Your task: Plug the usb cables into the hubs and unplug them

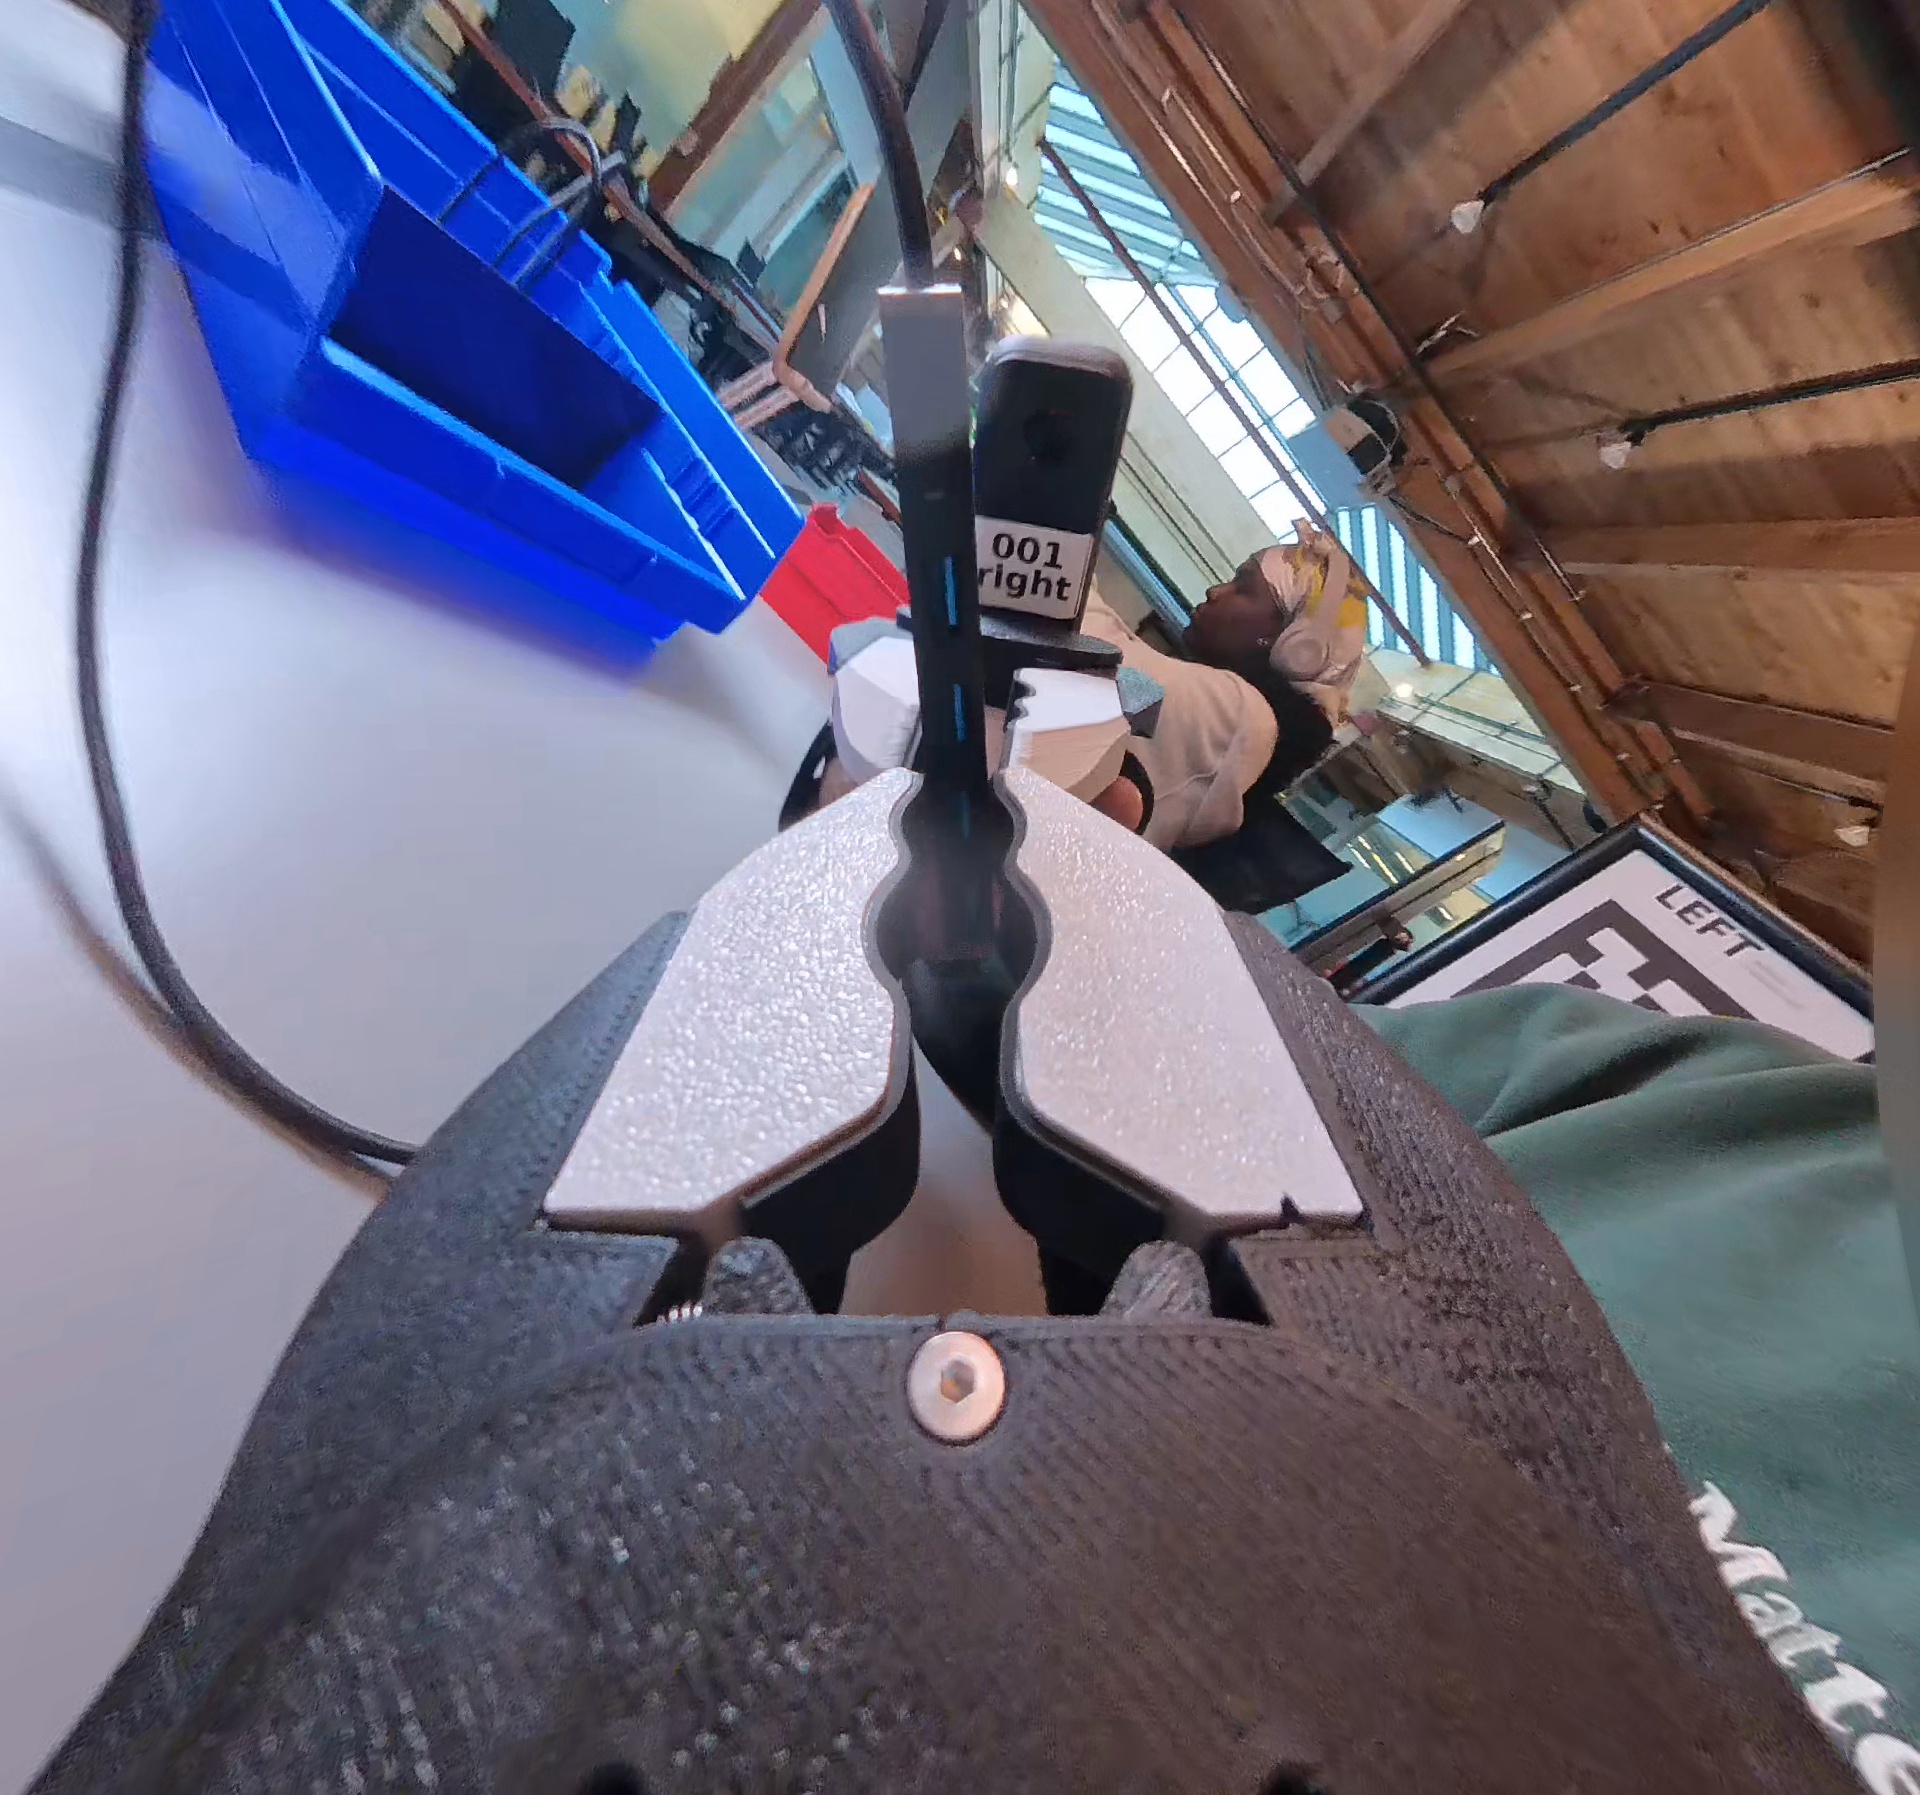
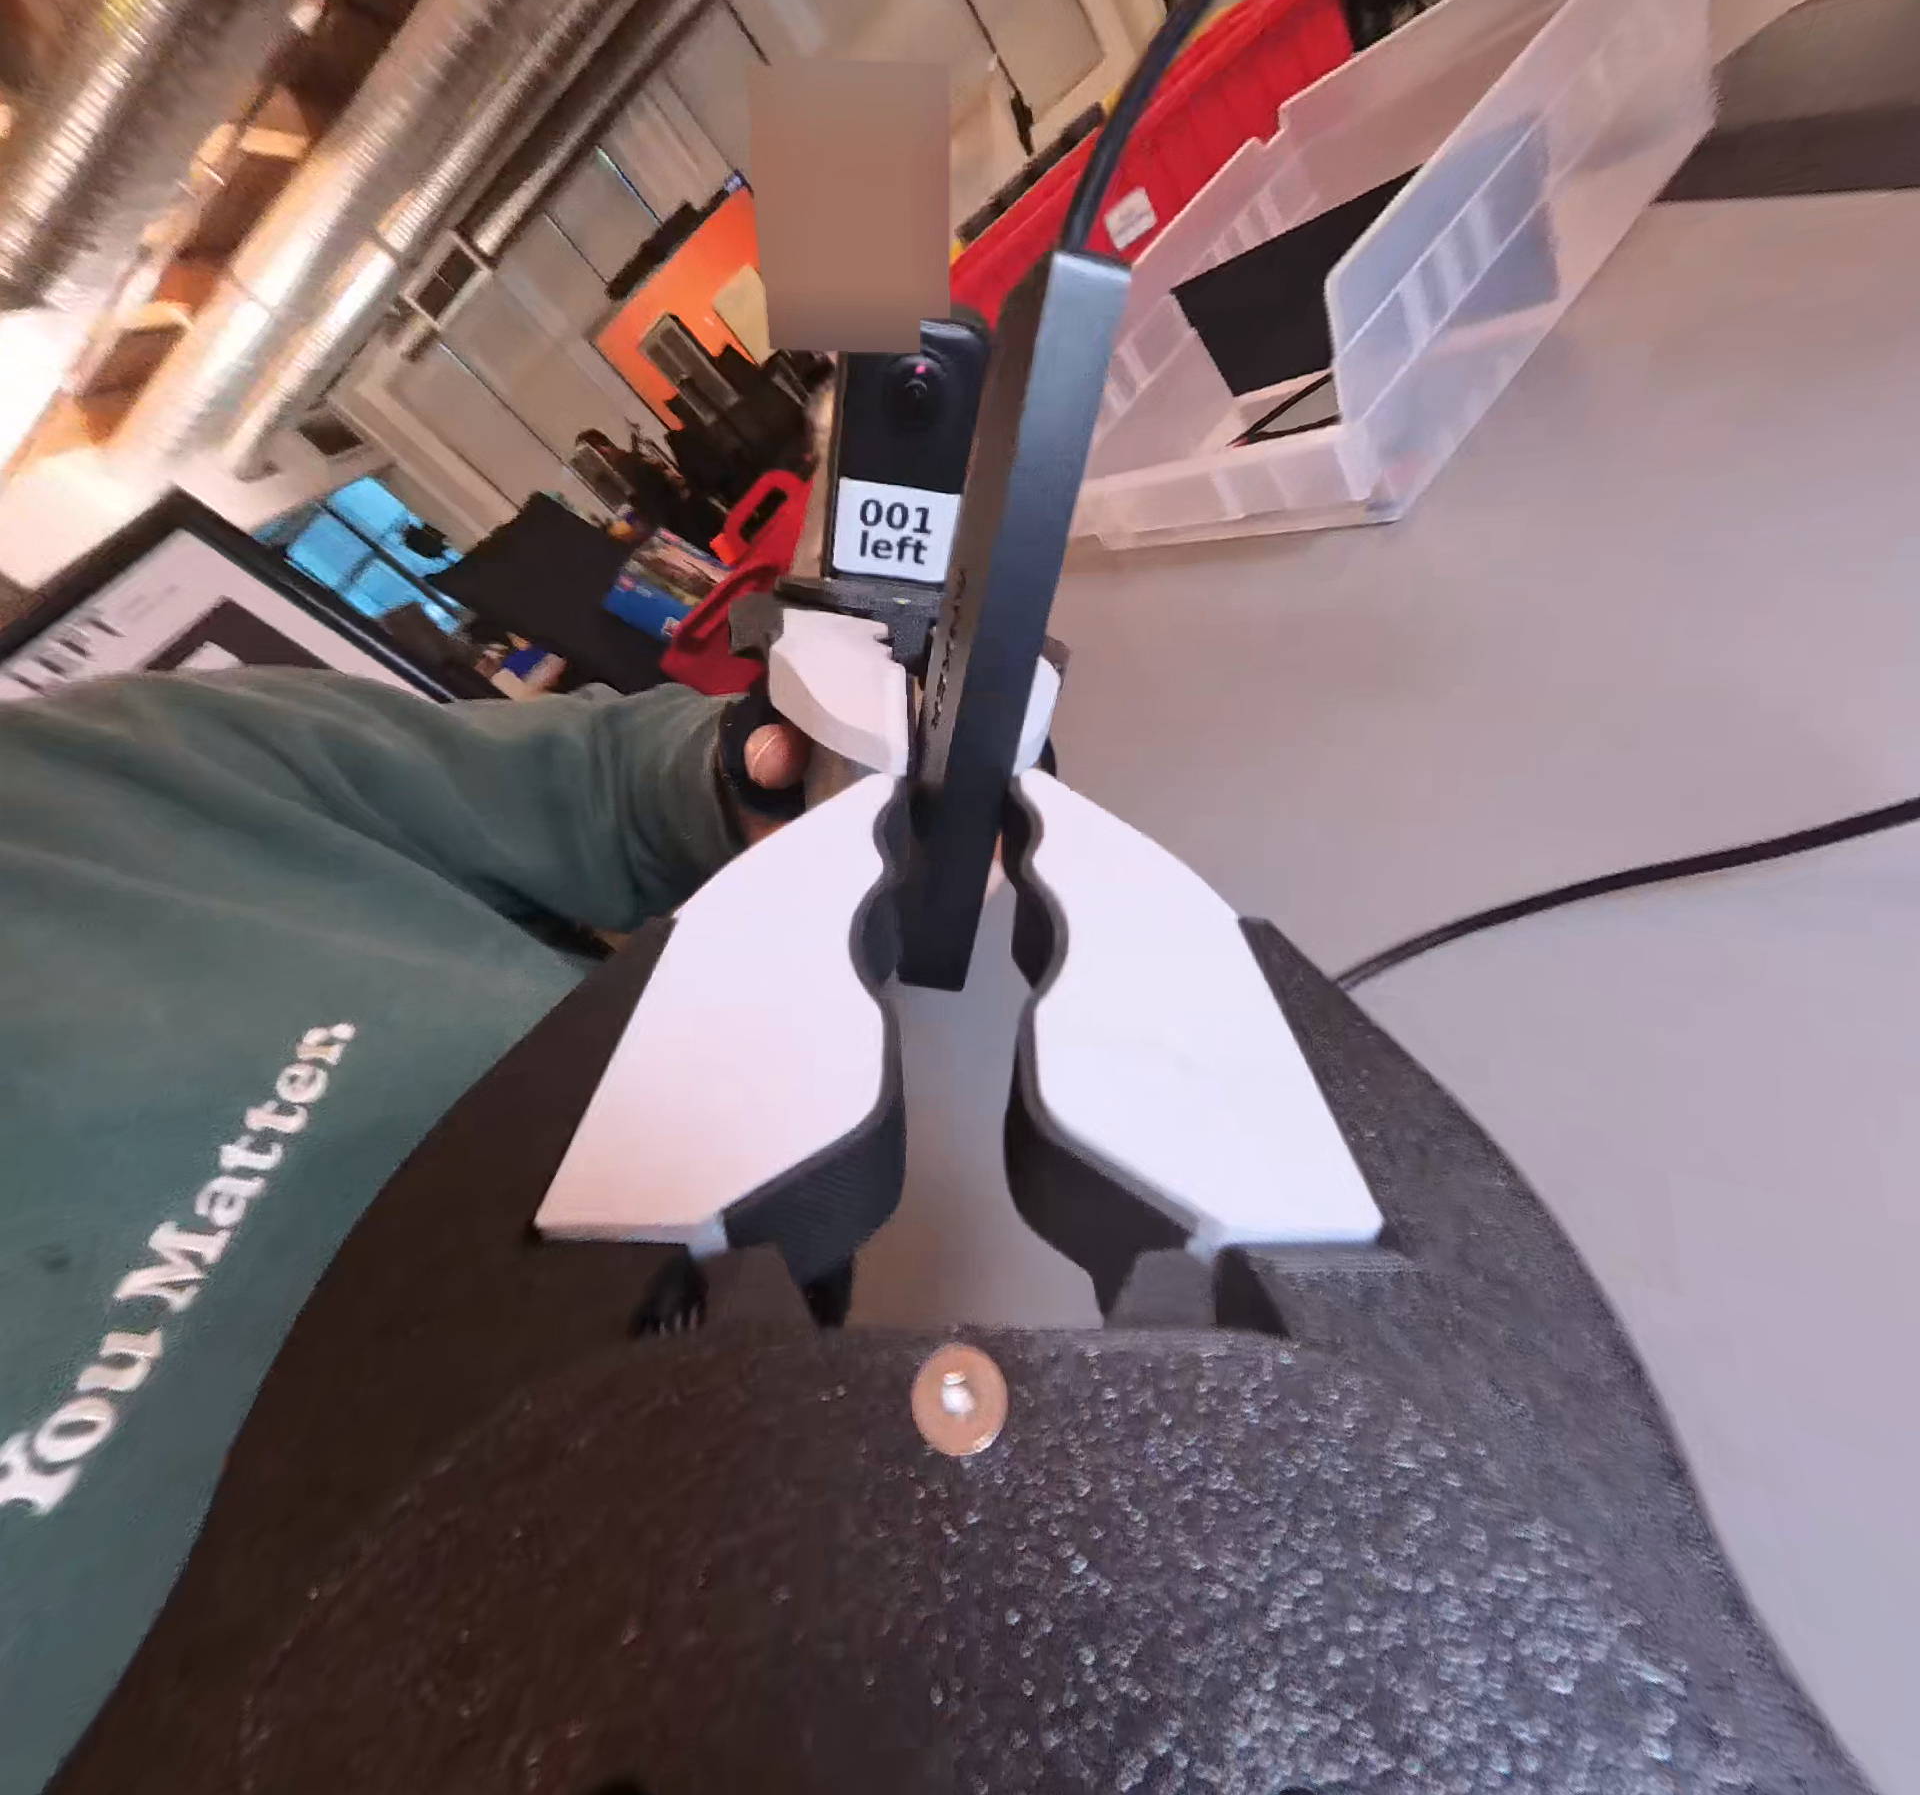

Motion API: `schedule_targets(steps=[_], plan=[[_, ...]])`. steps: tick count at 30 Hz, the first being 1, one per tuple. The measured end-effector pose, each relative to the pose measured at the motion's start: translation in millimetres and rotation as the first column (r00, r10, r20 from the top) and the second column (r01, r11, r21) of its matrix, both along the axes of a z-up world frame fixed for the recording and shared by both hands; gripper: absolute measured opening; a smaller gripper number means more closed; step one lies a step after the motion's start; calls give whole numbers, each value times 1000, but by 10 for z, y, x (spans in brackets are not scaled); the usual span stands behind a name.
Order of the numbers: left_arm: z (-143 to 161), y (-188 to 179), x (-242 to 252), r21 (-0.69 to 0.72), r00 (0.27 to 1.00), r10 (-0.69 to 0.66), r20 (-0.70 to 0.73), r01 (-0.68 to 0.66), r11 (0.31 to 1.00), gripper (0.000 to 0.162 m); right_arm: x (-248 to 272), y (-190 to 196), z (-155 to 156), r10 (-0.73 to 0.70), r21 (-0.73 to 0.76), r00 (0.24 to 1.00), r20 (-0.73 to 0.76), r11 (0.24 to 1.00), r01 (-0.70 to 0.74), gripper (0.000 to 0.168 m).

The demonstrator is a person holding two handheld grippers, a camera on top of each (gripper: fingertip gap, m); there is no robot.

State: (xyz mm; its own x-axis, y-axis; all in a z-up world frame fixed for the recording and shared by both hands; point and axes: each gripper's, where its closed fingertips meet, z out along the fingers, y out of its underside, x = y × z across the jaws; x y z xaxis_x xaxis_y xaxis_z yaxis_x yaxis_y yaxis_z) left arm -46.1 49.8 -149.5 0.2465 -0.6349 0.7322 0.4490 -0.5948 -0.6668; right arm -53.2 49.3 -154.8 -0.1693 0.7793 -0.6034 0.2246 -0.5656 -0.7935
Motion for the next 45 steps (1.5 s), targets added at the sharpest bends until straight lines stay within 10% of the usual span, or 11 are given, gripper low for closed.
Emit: schedule_targets(steps=[4, 7, 13, 17, 22, 29, 33, 37, 42, 45], plan=[[139, -125, 36, 253, 985, -13, -173, 57, 966, 13, 99, -111, 167, 135, -133, 986, -95, 980, -147, 11], [173, -95, -137, 549, 852, 246, -463, 57, 834, 33, 178, -137, 213, 184, -243, 974, -131, 947, -211, 11], [32, 68, -511, 787, 105, 898, -428, 531, 313, 48, 74, -150, -44, 201, -388, 978, -53, 898, -206, 11], [-61, 52, -461, 750, 97, 934, -343, 627, 210, 51, -60, -309, -269, 246, -458, 969, 9, 862, -215, 12], [-340, -19, -373, 619, 114, 933, -341, 774, 132, 18, -123, -428, -355, 282, -513, 959, 19, 826, -233, 12], [-371, -4, -403, 692, 190, 812, -551, 648, 318, 11, -32, -286, -142, 255, -411, 964, -77, 873, -263, 33], [-412, -12, -440, 664, 284, 630, -723, 540, 517, 11, 138, -116, -56, 161, 206, 987, -28, 967, -152, 48], [-498, -113, -327, 575, 366, 443, -818, 506, 644, 11, 105, -36, -287, -18, 769, 996, 86, 636, -55, 57], [-626, -242, -204, 483, 389, 305, -869, 542, 688, 11, -147, -284, -452, -31, 930, 997, 74, 364, -57, 35], [-725, -279, -192, 437, 335, 288, -897, 579, 688, 11, -181, -329, -554, -24, 937, 994, 105, 338, -91, 11]])
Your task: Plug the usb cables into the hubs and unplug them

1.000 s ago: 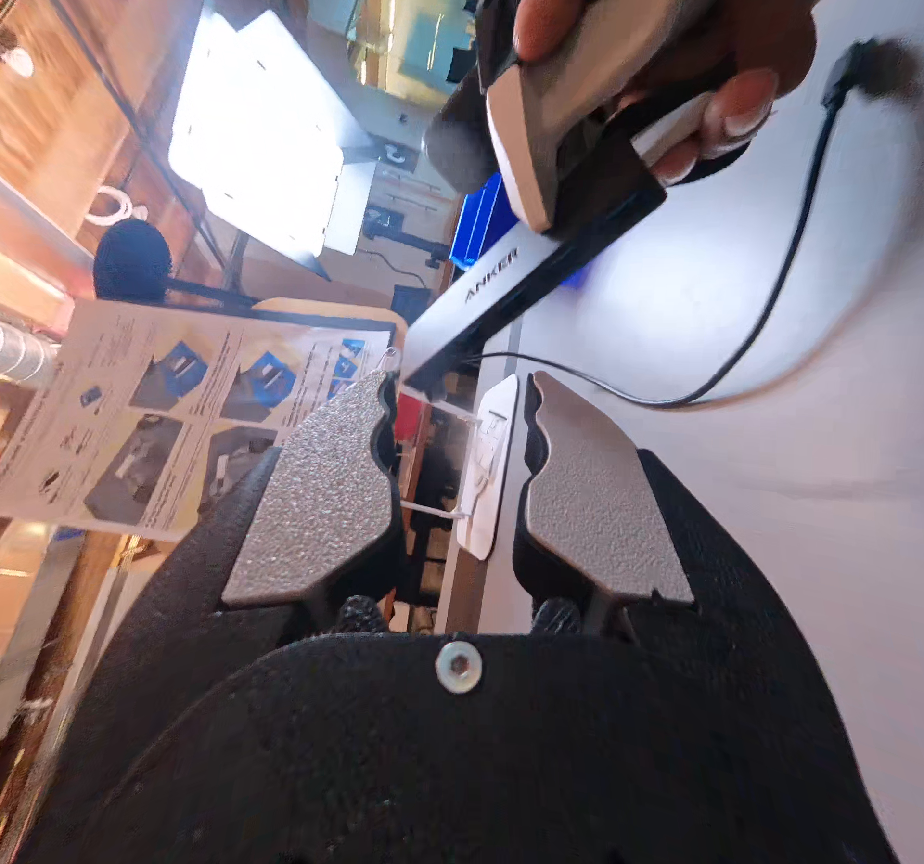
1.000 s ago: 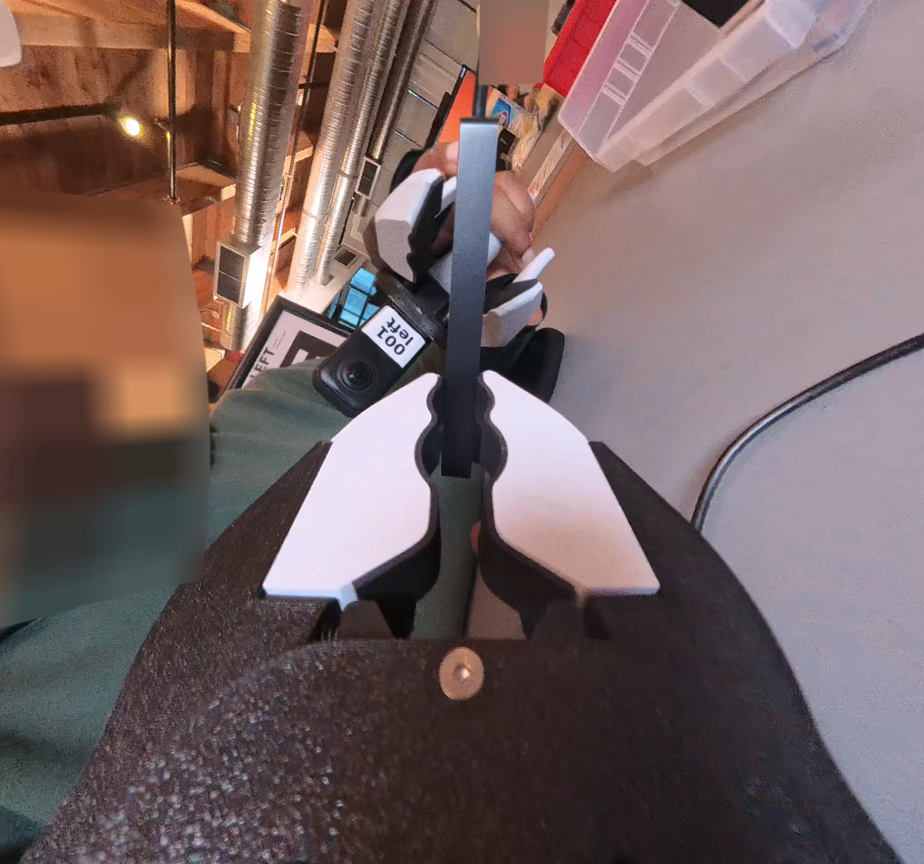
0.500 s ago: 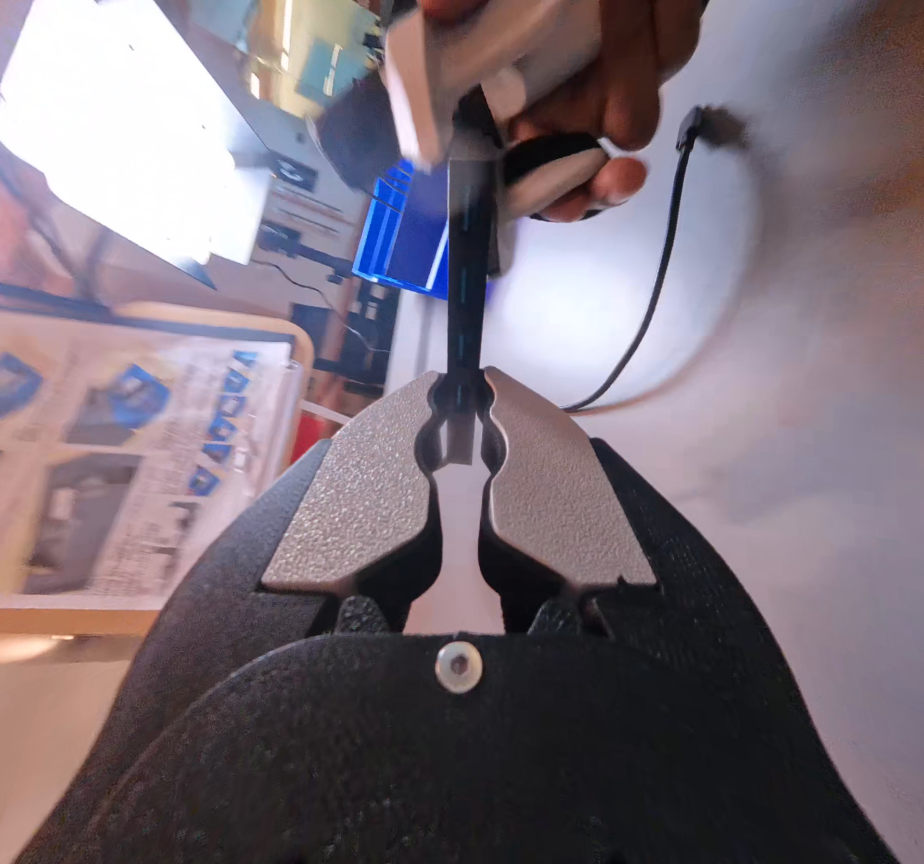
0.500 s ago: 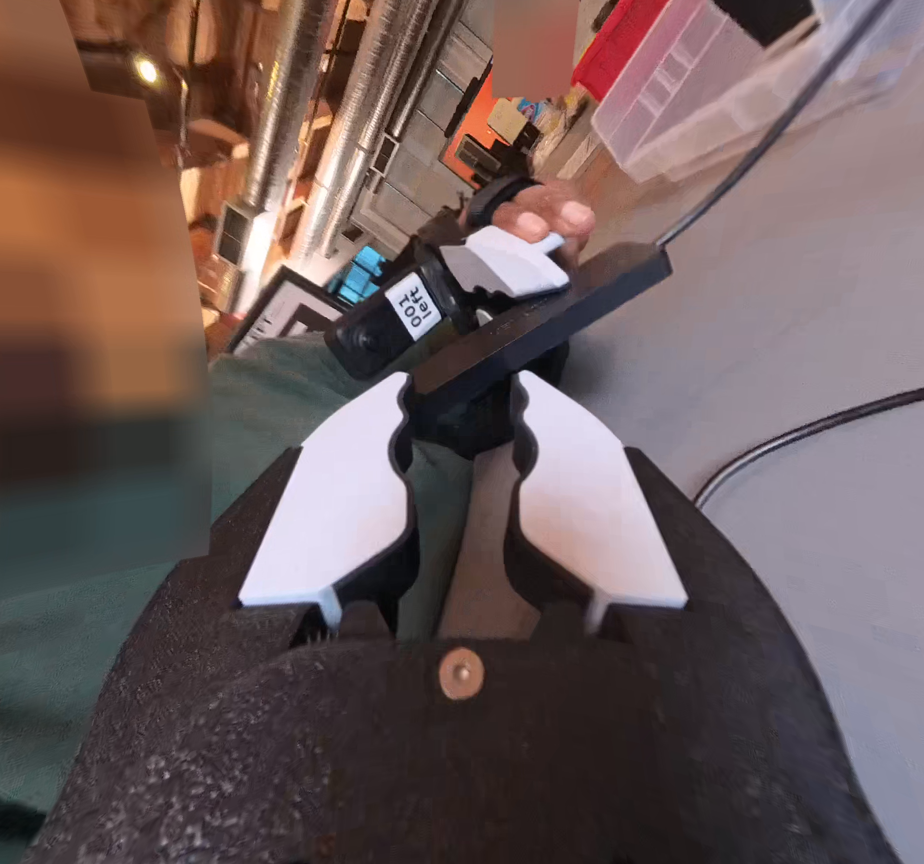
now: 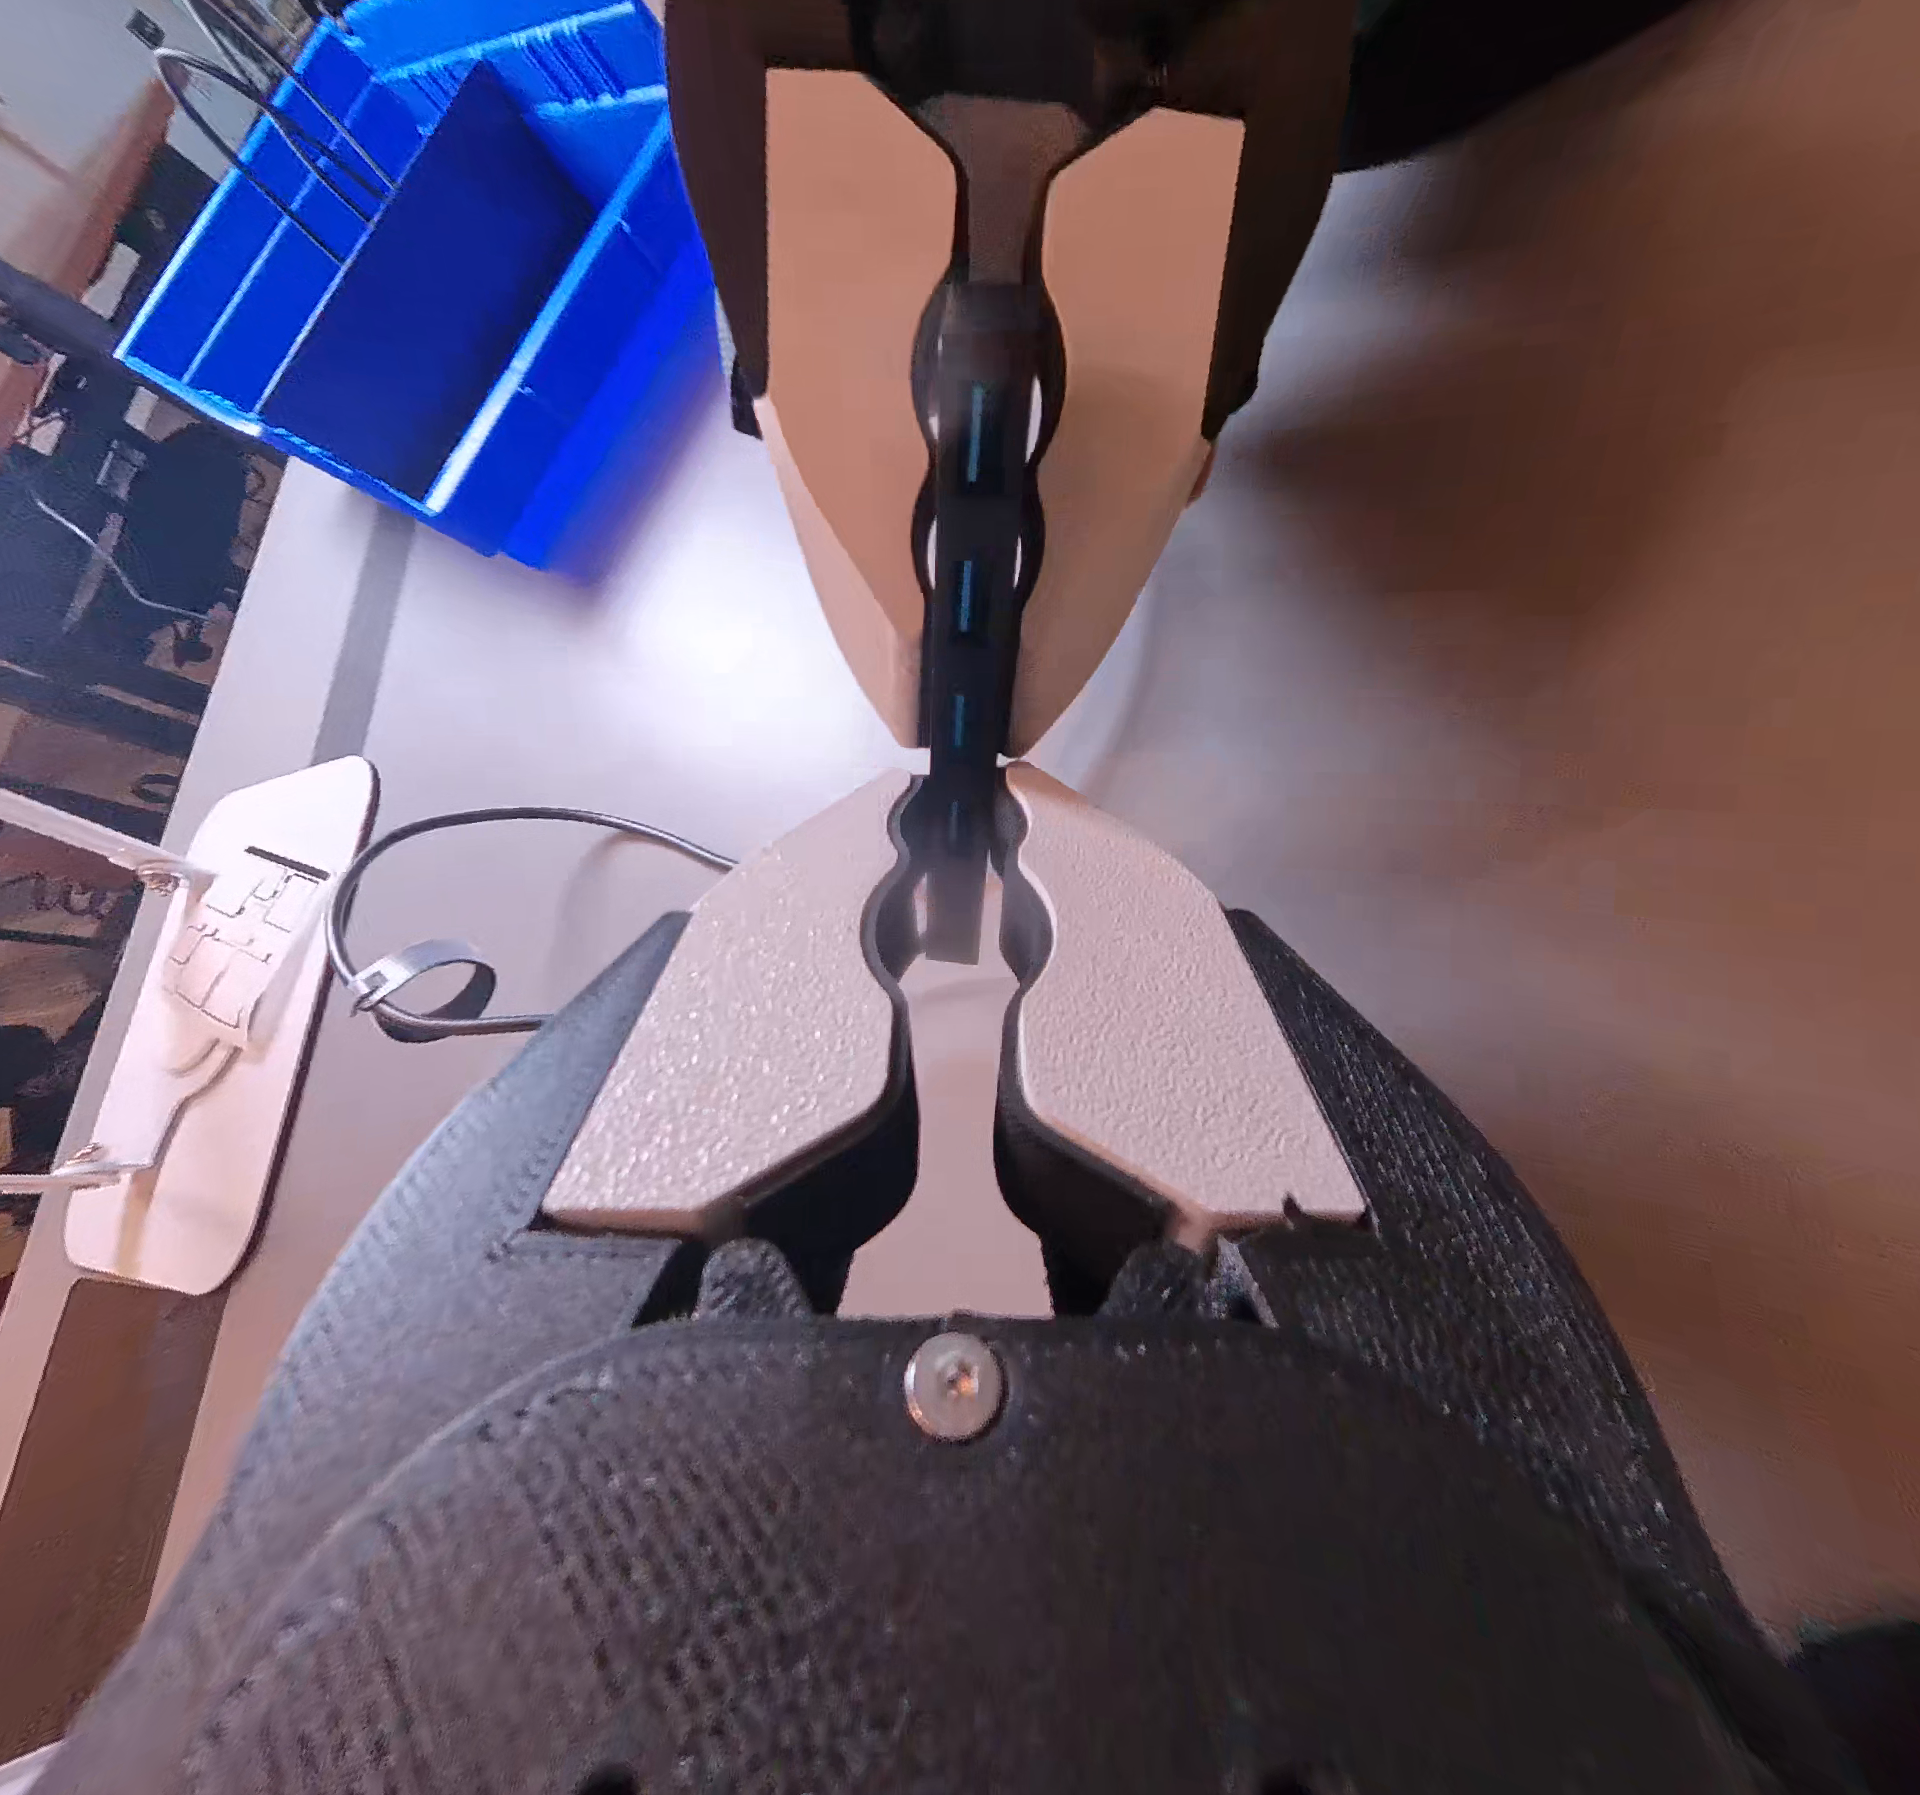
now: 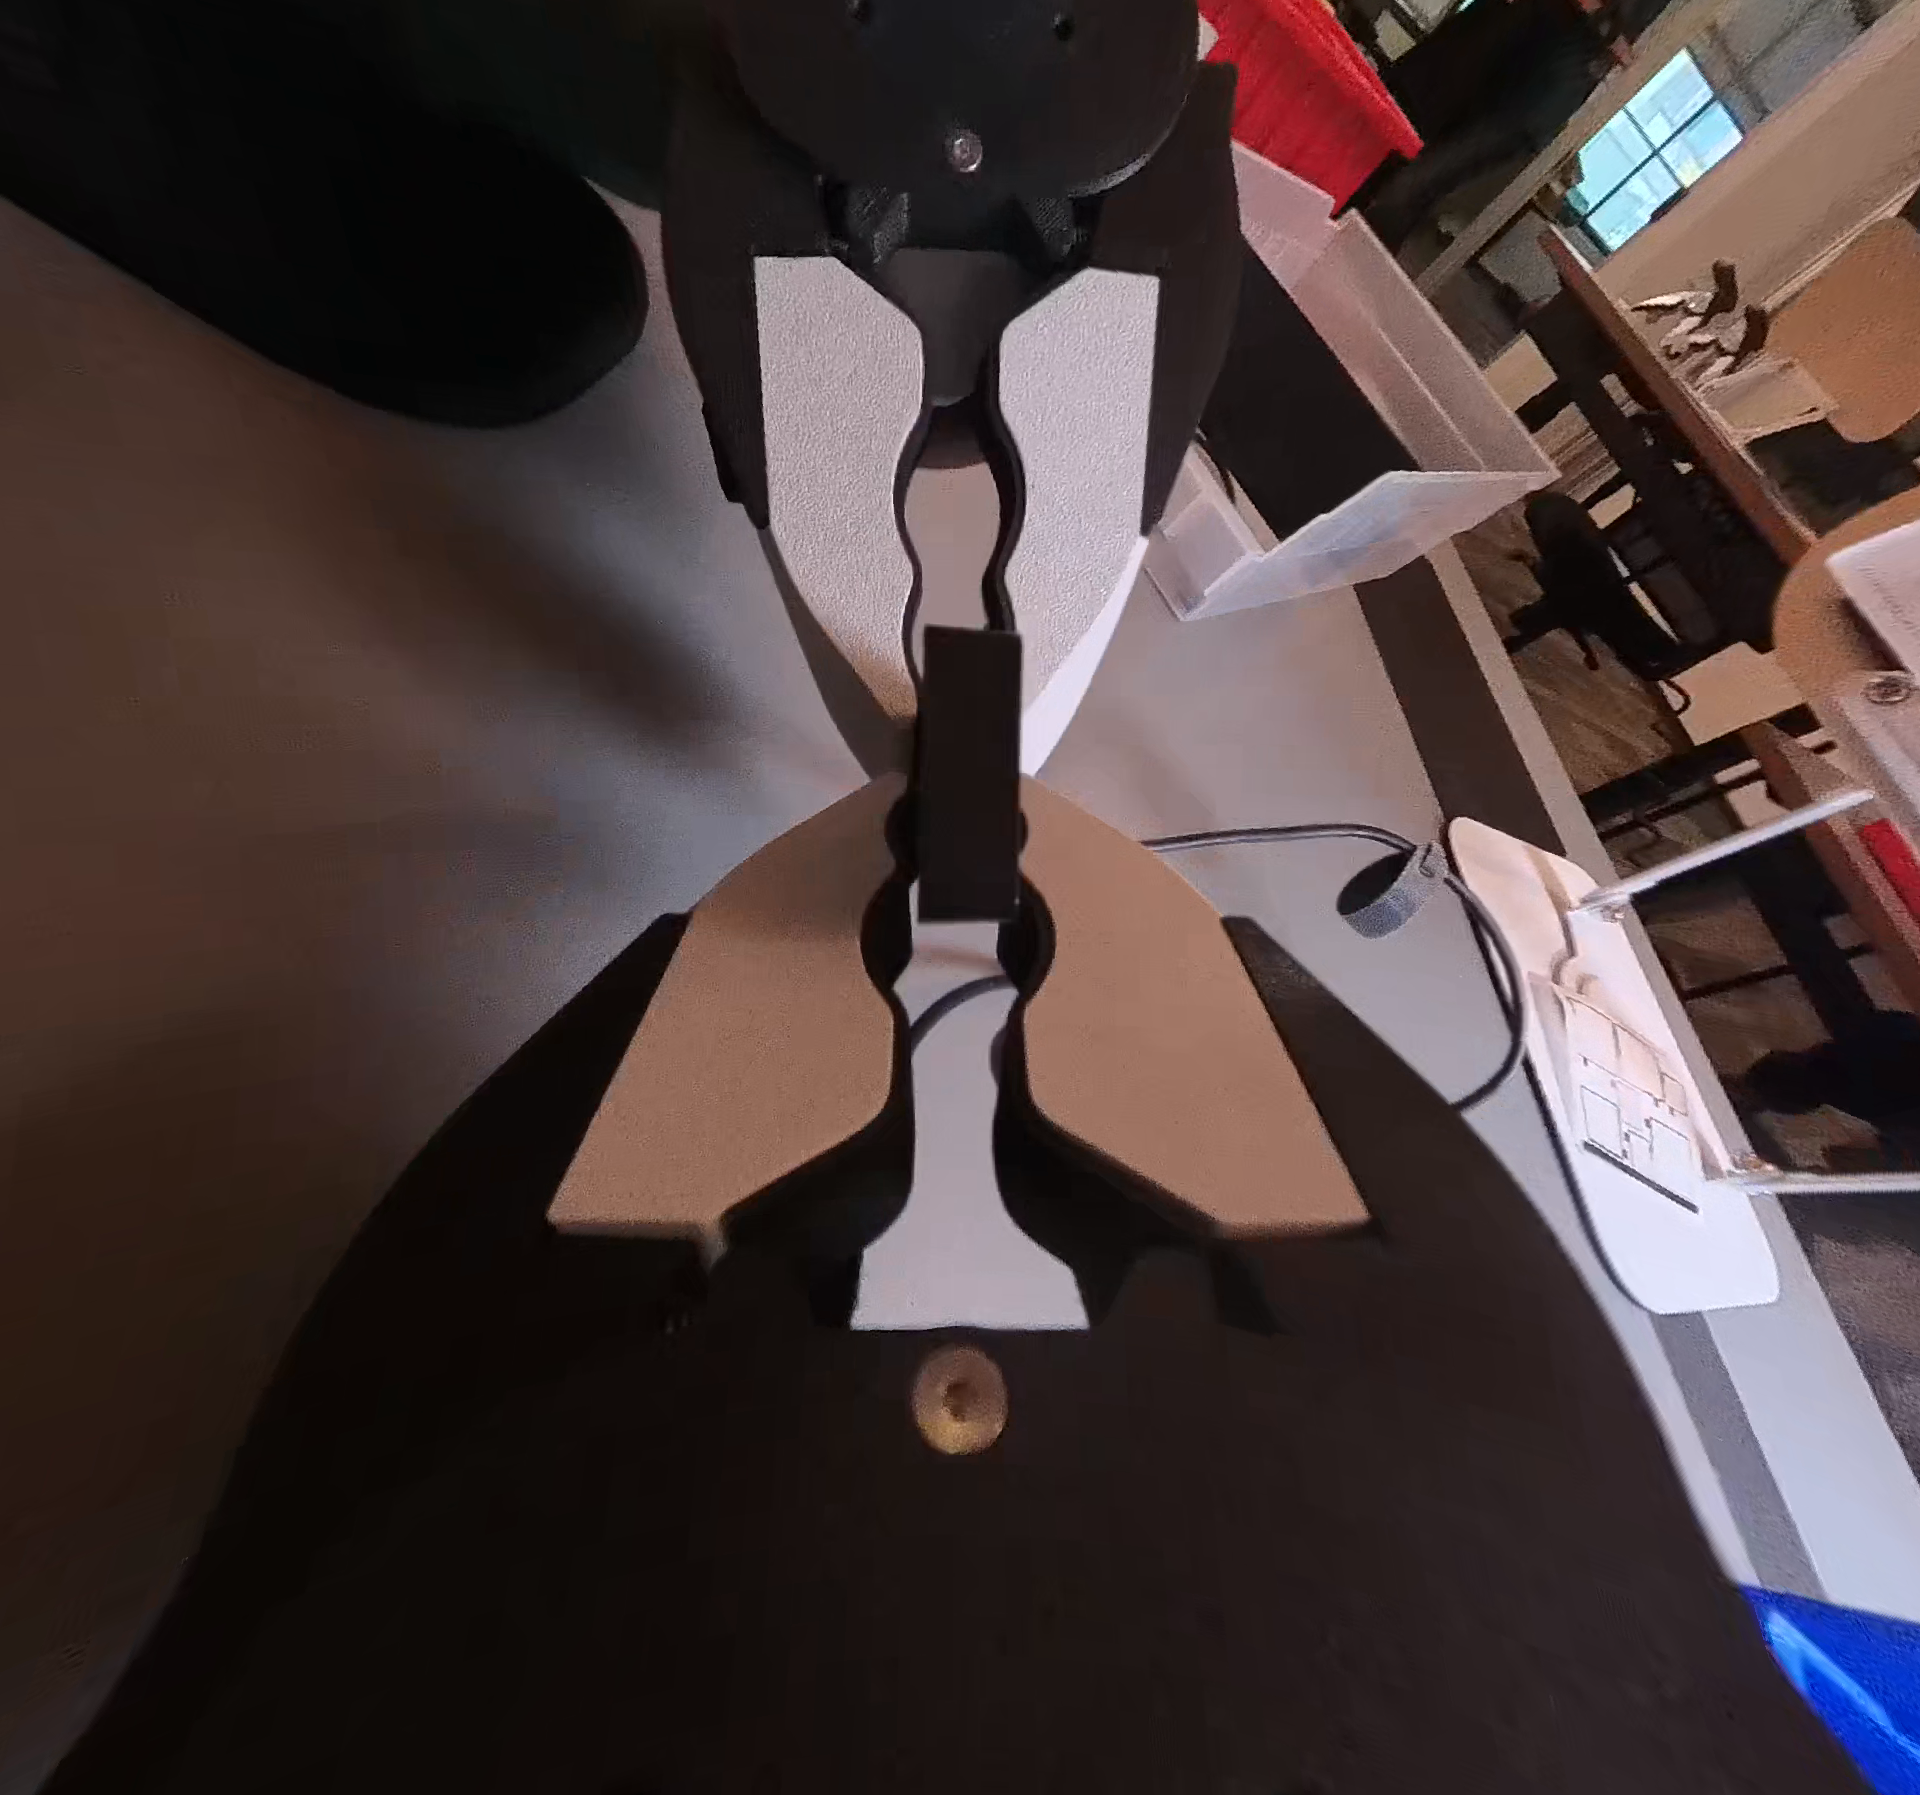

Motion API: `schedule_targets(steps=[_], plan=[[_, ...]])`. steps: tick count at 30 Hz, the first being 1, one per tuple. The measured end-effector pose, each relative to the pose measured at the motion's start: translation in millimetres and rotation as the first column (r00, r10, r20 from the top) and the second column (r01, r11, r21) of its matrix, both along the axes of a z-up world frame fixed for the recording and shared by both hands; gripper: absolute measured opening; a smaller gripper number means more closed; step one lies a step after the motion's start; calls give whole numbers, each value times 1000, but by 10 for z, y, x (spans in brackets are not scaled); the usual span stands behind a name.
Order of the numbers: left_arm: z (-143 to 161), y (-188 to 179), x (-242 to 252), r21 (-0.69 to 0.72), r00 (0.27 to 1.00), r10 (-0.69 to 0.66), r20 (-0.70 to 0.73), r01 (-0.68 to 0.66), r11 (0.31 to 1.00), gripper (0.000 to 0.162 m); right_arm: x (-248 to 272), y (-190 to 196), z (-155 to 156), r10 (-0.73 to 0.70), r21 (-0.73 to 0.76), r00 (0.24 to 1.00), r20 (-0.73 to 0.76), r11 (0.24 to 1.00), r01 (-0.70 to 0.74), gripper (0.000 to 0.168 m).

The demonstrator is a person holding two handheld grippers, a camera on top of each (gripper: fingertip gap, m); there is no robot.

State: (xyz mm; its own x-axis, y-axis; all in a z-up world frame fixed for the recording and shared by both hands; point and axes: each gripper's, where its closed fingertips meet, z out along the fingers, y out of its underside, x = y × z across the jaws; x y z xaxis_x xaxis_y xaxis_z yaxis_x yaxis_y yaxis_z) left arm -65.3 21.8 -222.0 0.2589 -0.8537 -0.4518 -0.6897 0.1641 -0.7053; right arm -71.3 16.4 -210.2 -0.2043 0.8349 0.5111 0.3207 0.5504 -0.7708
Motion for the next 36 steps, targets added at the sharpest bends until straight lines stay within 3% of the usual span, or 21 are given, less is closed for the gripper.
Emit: schedule_targets(steps=[10, 17, 22, 26, 30, 33, 36], plan=[[123, 63, -55, -9, 988, 1, 154, 1, 1000, 12, 100, 32, 259, 22, -197, 993, -117, 979, -45, 12], [-4, 31, -62, -65, 996, -12, 83, 18, 998, 11, 46, -32, 110, 24, -181, 998, -60, 983, -35, 18], [25, 16, -24, -74, 993, -23, 117, 32, 997, 11, 48, -23, 140, 19, -169, 999, -50, 985, -27, 12], [305, 110, -185, -79, 969, 36, 246, -17, 997, 17, 112, 75, 366, -24, -184, 992, -120, 983, 2, 12], [925, 507, -1117, -55, 881, 302, 365, -303, 951, 18, 377, 350, 618, -122, -174, 974, -189, 981, 90, 12], [815, 854, -2026, -91, 837, 527, 148, -519, 850, 19, 617, 576, 676, -216, -144, 953, -212, 972, 188, 12], [345, 1084, -2598, -115, 815, 543, -202, -570, 813, 18, 800, 739, 765, -286, -123, 925, -250, 957, 263, 12]])
